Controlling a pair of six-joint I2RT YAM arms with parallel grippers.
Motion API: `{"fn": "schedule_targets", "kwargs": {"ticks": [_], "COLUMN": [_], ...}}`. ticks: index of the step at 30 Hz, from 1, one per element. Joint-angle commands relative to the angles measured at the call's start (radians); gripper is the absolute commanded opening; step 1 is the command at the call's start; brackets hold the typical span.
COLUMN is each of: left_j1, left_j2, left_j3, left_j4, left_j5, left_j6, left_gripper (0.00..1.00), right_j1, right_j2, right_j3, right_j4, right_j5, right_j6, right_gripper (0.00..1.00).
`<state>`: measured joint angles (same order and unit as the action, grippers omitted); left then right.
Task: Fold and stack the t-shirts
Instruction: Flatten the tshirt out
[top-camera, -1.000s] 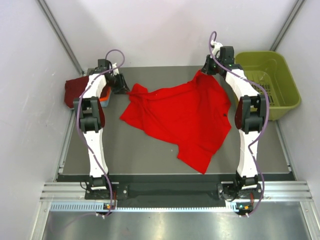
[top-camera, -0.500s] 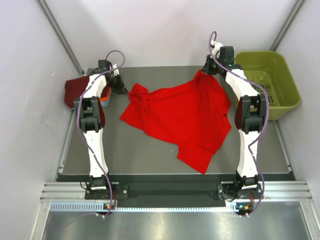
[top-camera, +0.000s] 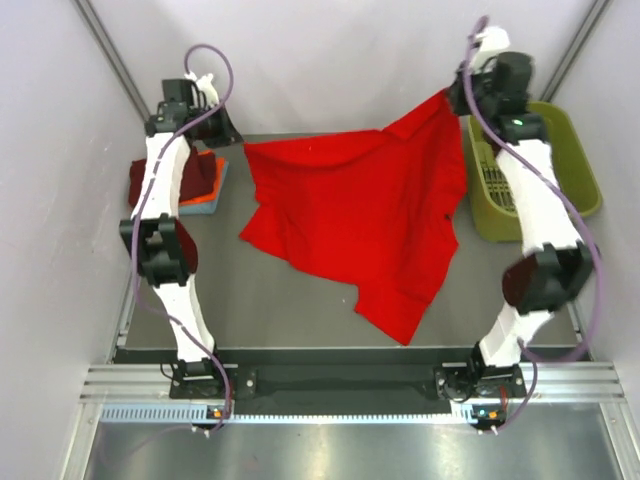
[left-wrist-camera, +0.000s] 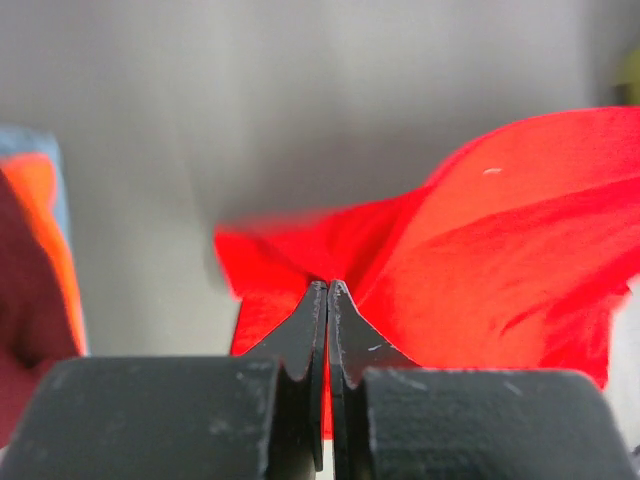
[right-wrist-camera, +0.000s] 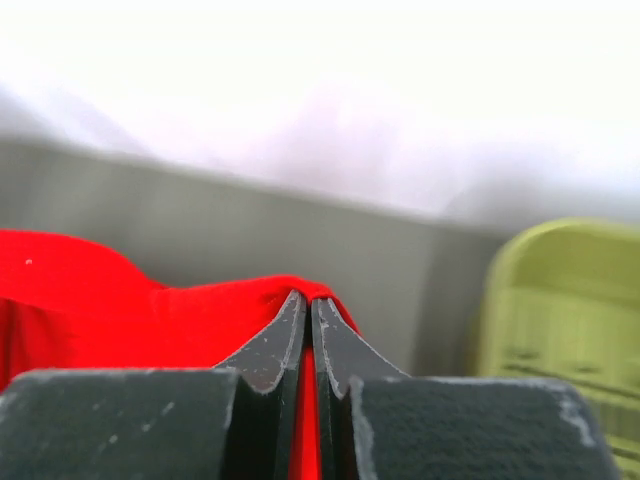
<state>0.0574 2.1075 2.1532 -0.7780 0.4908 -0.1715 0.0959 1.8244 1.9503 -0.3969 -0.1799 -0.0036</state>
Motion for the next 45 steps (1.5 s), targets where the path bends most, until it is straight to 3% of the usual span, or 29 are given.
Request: {"fn": "schedule_targets", "kwargs": {"ticks": [1, 14, 23, 32, 37, 39, 45], "left_j1": [0.004, -0.007, -0.007, -0.008, -0.005, -0.007, -0.007], "left_j2": [-0.167, -0.624, -0.886, -1.119, -1.118, -1.106, -1.041], "left_j3": [0.045, -0.110, -0.147, -0.237, -0.213, -0.220, -0.355], "left_j4": [-0.018, -0.001, -0.046, 0.072, 0.078, 0.077, 0.048], "left_j5": [0.064, 0.069, 0.111, 0.054, -0.030, -0.040, -0.012], "left_j6": [0.081, 0.204, 0.198, 0.143, 0.142, 0.155, 0.202], "left_gripper": [0.00, 0.00, 0.00, 0.00, 0.00, 0.00, 0.00], "right_j1": [-0.045, -0.127, -0.127, -0.127, -0.127, -0.125, -0.117], "right_j2": [-0.221, -0.732, -1.013, -1.051, -0.992, -0.978, -1.024], "right_j3": [-0.028, -0.257, -0.237, 0.075, 0.211, 0.193, -0.147], "right_j4": [0.041, 0.020, -0.092, -0.241, -0.267, -0.252, -0.122], "right_j5": [0.045, -0.075, -0.138, -0.125, -0.098, -0.098, -0.131], "right_j6": [-0.053, -0.003, 0.051, 0.053, 0.034, 0.028, -0.021], "right_gripper": [0.00, 0.00, 0.00, 0.00, 0.00, 0.00, 0.00]}}
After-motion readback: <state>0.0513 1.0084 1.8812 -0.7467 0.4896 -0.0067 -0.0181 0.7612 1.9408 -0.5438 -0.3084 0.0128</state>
